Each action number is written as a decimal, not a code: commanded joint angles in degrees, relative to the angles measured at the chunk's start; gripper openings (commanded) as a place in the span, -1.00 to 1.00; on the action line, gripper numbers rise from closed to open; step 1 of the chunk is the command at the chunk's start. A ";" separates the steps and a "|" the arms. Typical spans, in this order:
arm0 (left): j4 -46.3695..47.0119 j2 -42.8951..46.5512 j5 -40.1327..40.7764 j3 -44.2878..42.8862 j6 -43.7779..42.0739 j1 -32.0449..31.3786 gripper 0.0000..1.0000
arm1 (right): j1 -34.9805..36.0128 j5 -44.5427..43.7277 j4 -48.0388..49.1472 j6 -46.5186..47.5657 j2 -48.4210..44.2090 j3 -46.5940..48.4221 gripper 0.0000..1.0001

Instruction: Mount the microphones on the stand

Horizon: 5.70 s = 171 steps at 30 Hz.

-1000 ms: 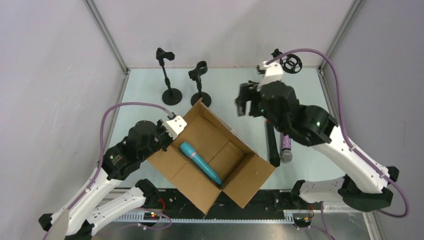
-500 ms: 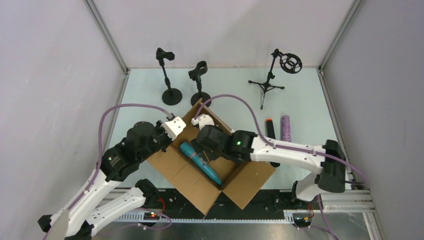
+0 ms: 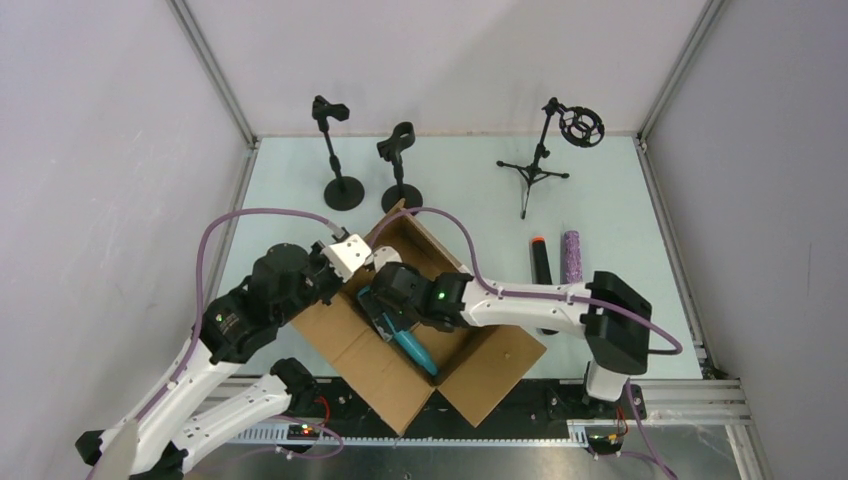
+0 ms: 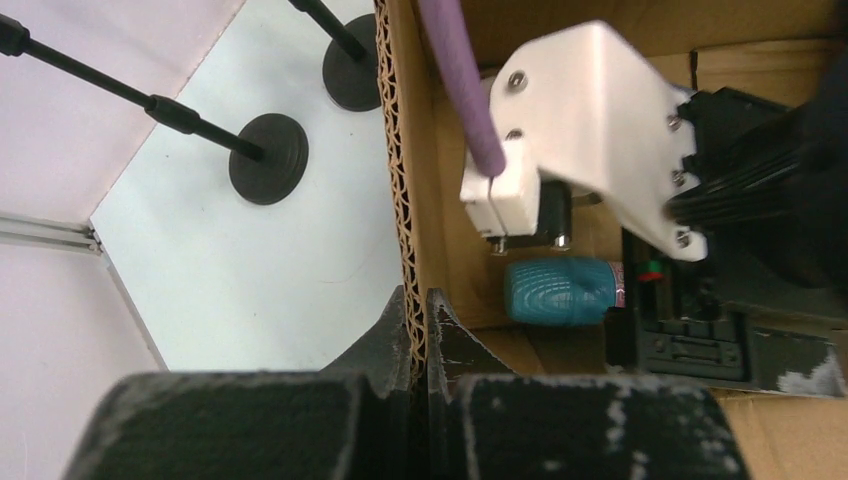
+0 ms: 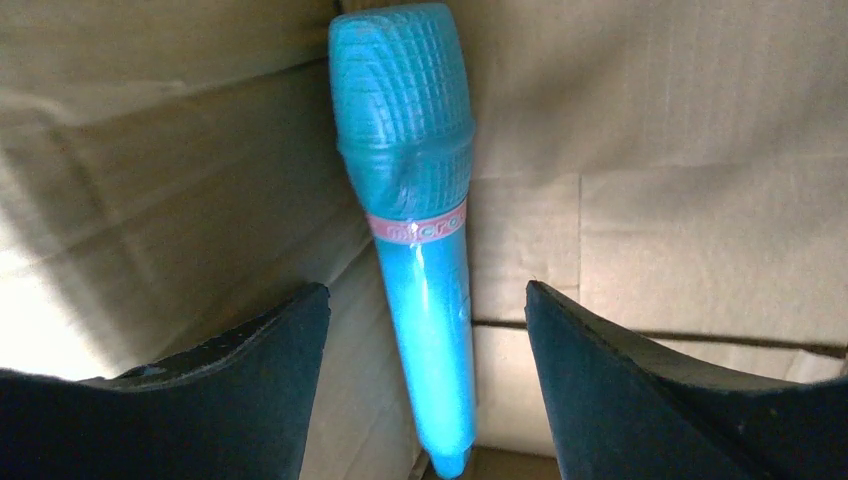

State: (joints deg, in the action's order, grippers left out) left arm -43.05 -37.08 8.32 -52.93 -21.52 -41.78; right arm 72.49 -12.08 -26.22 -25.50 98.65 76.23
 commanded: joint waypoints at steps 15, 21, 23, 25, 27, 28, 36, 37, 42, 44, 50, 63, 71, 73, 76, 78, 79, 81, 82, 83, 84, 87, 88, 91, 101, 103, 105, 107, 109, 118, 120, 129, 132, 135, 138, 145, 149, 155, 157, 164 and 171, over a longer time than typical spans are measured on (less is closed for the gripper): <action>1.21 0.81 -0.59 -1.08 -2.30 -0.42 -1.00 | 1.20 -1.93 8.35 -1.37 6.91 -5.41 -0.31; 1.18 1.28 0.50 -0.02 -2.95 -0.45 -1.00 | 2.34 -7.37 6.78 0.95 -1.04 -6.50 -0.87; 1.15 1.09 1.42 0.18 -3.12 -0.43 -1.00 | 2.87 -8.78 5.72 1.97 -5.07 -6.53 -0.92; 1.27 0.69 2.78 0.33 -3.28 -0.44 -1.00 | 3.00 -9.60 4.77 2.85 -9.97 -6.52 -0.96; 1.30 -0.16 4.08 0.37 -2.99 -0.42 -1.00 | 3.05 -9.77 3.50 3.50 -15.19 -6.14 -0.98; 1.21 -0.52 5.02 0.11 -2.25 -0.37 -0.99 | 3.06 -9.71 2.77 3.60 -16.84 -5.85 -0.99; 1.08 -3.96 2.98 -8.66 2.16 3.24 -1.00 | 0.87 -16.57 -11.49 1.99 -38.58 0.68 -1.00; 1.10 -4.05 2.66 -11.36 2.42 3.48 -1.00 | -0.84 -17.63 -12.41 1.53 -40.45 0.81 -1.00; 1.20 -2.77 2.89 -21.71 2.56 4.59 -1.00 | -5.65 -22.81 -21.26 -0.97 -49.14 1.15 -0.98; 1.19 -1.90 3.05 -24.80 2.04 4.66 -0.99 | -8.32 -22.83 -24.53 -2.54 -49.78 1.17 -0.98; 1.10 -0.70 10.08 -31.56 -1.06 5.01 -1.00 | -15.61 -20.63 -29.72 -5.47 -47.97 -0.46 -1.00; 5.77 -0.74 26.51 -44.53 -9.69 6.63 -1.00 | -30.75 -7.69 -16.22 -5.01 -37.45 -18.80 -1.00; 7.25 3.35 37.99 -43.15 -14.24 7.22 -0.99 | -33.69 -4.80 -8.86 -3.34 -27.44 -22.09 -1.00; 8.56 4.80 41.82 -38.36 -15.92 7.43 -0.99 | -34.00 -4.52 -8.02 -3.17 -25.42 -22.09 -1.00; 9.58 4.78 47.81 -34.06 -17.64 7.63 -0.99 | -34.40 -4.51 -7.49 -3.01 -24.24 -22.09 -1.00; 9.71 4.37 49.47 -32.16 -18.80 7.66 -0.96 | -34.59 -4.91 -7.36 -2.92 -23.89 -22.20 -0.99; 9.85 4.24 49.97 -30.77 -19.79 7.67 -0.95 | -34.64 -4.94 -7.18 -2.91 -23.98 -22.42 -0.99; 10.15 3.94 50.78 -28.49 -20.17 7.72 -0.88 | -34.75 -4.93 -7.04 -2.95 -24.17 -22.81 -0.99; 10.30 3.83 50.71 -26.64 -20.29 7.93 -0.82 | -34.91 -4.92 -7.02 -2.96 -24.23 -22.89 -0.99; 10.41 3.76 50.60 -25.75 -20.11 8.24 -0.77 | -34.89 -4.90 -6.97 -2.93 -24.30 -22.99 -0.99; 10.54 3.33 49.70 -24.73 -19.95 9.27 -0.74 | -34.90 -4.83 -6.94 -2.91 -24.34 -23.06 -0.99; 9.46 1.69 44.82 -22.59 -16.72 13.72 -0.79 | -34.91 -4.89 -6.84 -2.88 -24.35 -23.31 -0.99; 7.98 0.37 41.02 -23.67 -14.54 16.20 -0.82 | -34.88 -4.76 -6.79 -2.88 -24.31 -23.36 -0.99; 6.03 -2.92 34.34 -28.41 -10.74 19.45 -0.85 | -34.94 -4.78 -6.83 -2.94 -24.34 -23.36 -0.99; 4.55 -3.21 30.92 -20.99 -8.27 26.71 -0.91 | -35.32 -4.91 -6.21 -2.50 -24.91 -24.76 -0.98; 5.31 -2.41 26.15 -17.98 -7.69 30.94 -0.92 | -35.58 -4.86 -6.07 -2.32 -25.04 -25.02 -0.98; 7.38 -2.00 20.13 -16.22 -7.27 34.77 -0.92 | -35.72 -5.01 -5.98 -2.29 -25.10 -25.14 -0.97; 10.04 -2.43 15.83 -15.60 -7.85 36.35 -0.91 | -35.75 -5.17 -5.81 -2.35 -25.25 -25.30 -0.97; 12.61 -3.38 12.41 -16.15 -8.90 36.72 -0.93 | -35.94 -5.23 -5.71 -2.36 -25.15 -25.33 -0.96; 17.66 -11.00 6.82 -24.28 -8.32 36.98 -0.99 | -37.78 -5.14 -5.80 -2.54 -26.02 -26.73 -0.86; 18.29 -11.34 5.56 -25.63 -7.99 36.98 -0.99 | -38.21 -4.95 -5.78 -2.40 -26.31 -27.25 -0.86; 20.00 -7.09 8.79 -16.63 -12.43 38.11 -0.99 | -39.01 -3.95 -4.83 -2.57 -26.69 -29.19 -0.80; 21.33 -4.67 10.29 -8.42 -15.26 39.79 -0.97 | -39.18 -3.70 -4.57 -2.36 -26.61 -29.46 -0.62; 22.00 -3.86 10.78 -3.21 -17.33 43.38 -0.93 | -39.30 -3.78 -4.50 -2.26 -26.42 -29.48 -0.36; 23.18 -4.51 11.22 1.71 -18.71 46.27 -0.86 | -39.36 -3.84 -4.50 -2.23 -26.55 -29.47 -0.07; 22.99 -4.40 15.34 8.03 -22.22 48.32 -0.36 | -39.57 -5.16 -5.51 -2.31 -29.47 -29.31 0.54; 20.07 -1.73 14.48 10.72 -22.32 48.28 0.12 | -39.40 -6.12 -6.96 -2.50 -31.42 -27.95 0.98; 4.95 2.01 4.52 9.56 -19.53 48.41 0.80 | -34.79 -6.64 -8.29 -2.96 -32.76 -23.73 0.99; 1.68 2.62 1.13 9.68 -20.70 48.36 0.96 | -32.52 -7.13 -8.69 -3.47 -32.11 -22.05 0.99; 0.65 -0.04 -3.34 5.94 -17.29 48.32 0.99 | -25.48 -7.42 -7.98 -5.95 -29.00 -17.30 0.99; 0.79 -2.03 -12.27 -2.13 -16.26 48.37 0.99 | -16.55 -4.08 -3.92 -7.15 -24.03 -12.11 0.99</action>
State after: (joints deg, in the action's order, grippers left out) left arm -43.03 -39.13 3.81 -50.00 -38.70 6.46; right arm 52.40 -18.22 -34.37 -31.11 72.64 60.01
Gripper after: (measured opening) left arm 0.996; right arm 0.993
